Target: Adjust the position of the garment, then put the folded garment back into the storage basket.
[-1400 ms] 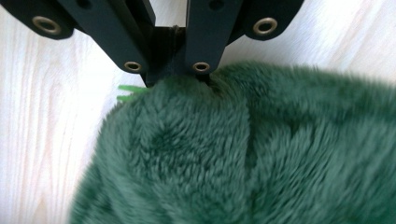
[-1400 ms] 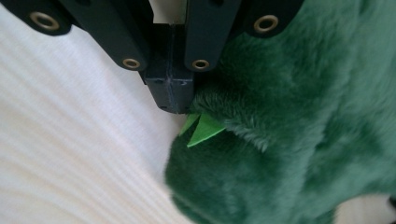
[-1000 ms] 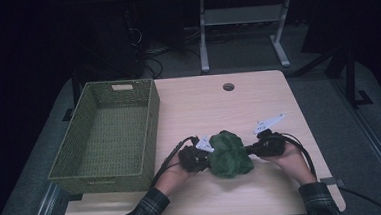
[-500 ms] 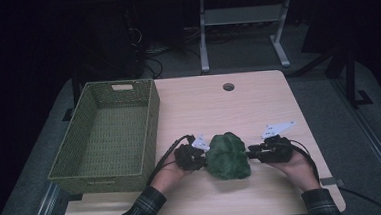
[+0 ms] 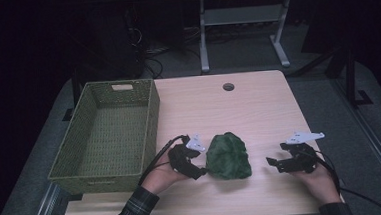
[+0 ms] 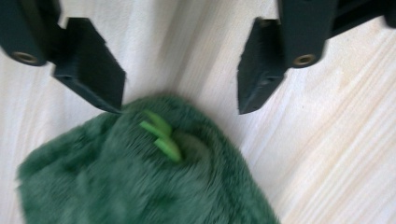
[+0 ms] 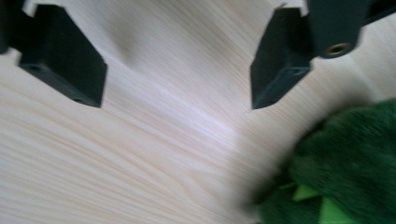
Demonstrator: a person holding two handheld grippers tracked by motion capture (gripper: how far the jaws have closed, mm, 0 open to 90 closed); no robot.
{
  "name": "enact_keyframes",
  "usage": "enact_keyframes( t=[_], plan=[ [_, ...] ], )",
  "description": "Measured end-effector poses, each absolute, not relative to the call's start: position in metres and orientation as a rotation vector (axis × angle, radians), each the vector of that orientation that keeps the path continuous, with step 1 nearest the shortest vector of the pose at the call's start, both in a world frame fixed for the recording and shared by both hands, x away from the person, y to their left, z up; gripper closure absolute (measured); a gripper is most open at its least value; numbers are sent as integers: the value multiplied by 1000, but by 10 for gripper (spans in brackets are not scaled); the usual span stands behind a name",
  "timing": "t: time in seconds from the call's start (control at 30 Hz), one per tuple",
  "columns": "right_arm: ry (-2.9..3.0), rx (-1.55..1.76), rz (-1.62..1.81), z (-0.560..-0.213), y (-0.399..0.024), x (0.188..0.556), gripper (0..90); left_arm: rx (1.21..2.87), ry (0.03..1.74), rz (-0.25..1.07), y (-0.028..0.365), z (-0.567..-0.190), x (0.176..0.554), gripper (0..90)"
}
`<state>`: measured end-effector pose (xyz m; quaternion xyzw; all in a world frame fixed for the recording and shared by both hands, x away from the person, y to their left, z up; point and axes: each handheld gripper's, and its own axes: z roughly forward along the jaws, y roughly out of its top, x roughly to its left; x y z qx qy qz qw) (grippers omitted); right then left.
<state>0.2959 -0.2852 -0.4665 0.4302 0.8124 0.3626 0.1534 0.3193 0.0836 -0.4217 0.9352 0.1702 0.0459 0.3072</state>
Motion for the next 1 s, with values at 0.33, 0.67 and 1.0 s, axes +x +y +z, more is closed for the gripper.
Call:
enact_keyframes(
  t=[0.33, 0.67, 1.0],
  plan=[
    [2324, 1227, 933, -480, -285, 289, 26, 2517, 387, 136, 75, -406, 317, 188],
    [2315, 1246, 978, -484, -288, 289, 24, 2536, 349, 142, 67, -386, 328, 131],
    [2311, 1250, 978, -484, -288, 289, 25, 2591, 274, 140, 42, -378, 338, 127]
  ],
)
